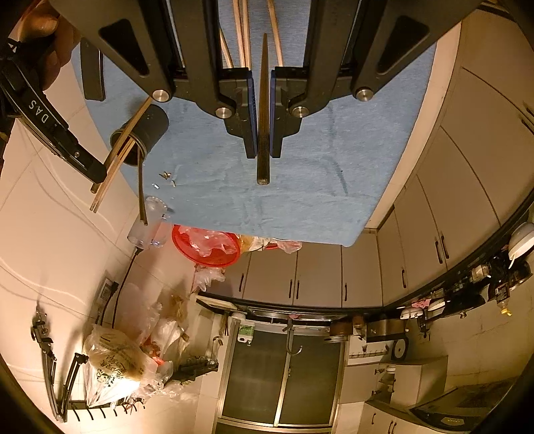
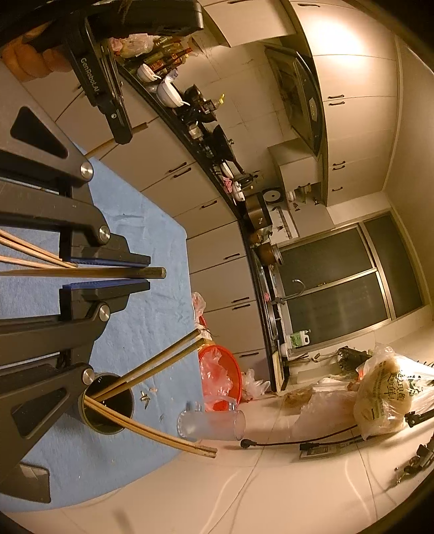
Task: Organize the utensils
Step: 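Lift the held chopsticks and carry them toward the holder cup with both grippers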
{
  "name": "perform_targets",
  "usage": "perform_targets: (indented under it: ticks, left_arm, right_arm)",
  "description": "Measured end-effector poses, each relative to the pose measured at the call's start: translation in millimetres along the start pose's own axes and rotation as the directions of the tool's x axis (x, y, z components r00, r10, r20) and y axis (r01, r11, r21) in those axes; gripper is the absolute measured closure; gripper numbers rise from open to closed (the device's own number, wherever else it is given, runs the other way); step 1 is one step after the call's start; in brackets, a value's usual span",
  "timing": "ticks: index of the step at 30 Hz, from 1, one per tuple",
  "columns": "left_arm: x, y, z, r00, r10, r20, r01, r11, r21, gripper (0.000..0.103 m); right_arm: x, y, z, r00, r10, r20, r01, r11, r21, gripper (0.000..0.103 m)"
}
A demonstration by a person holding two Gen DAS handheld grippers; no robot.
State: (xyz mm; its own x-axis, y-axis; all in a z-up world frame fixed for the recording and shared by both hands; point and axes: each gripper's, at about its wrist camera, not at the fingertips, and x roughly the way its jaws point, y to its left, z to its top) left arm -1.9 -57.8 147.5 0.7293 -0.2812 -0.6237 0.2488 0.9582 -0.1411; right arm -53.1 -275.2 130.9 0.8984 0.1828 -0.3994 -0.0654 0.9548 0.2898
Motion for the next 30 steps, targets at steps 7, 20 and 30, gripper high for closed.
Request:
perform_targets:
  ticks: [7,20,30]
  left_arm:
    - [2,-6,1,1.000,0.000,-0.005,0.000,1.000,0.016,0.096]
    - [2,-9,1,1.000,-0.007,-0.007,0.007,0.999,0.034,0.096]
    - [-6,-20,10,1.000,-0.028,0.004,0.027,0.998,0.055,0.096]
  right_arm:
    - [-5,-1,0,1.000,-0.005,0.001,0.005,1.000,0.004,0.095]
    - [-9,-5,0,1.000,-0.004,0.000,0.004,1.000,0.025,0.095]
    - [-27,-21,12,0.999,-0.014,0.038,0.011,0.998,0.069,0.095]
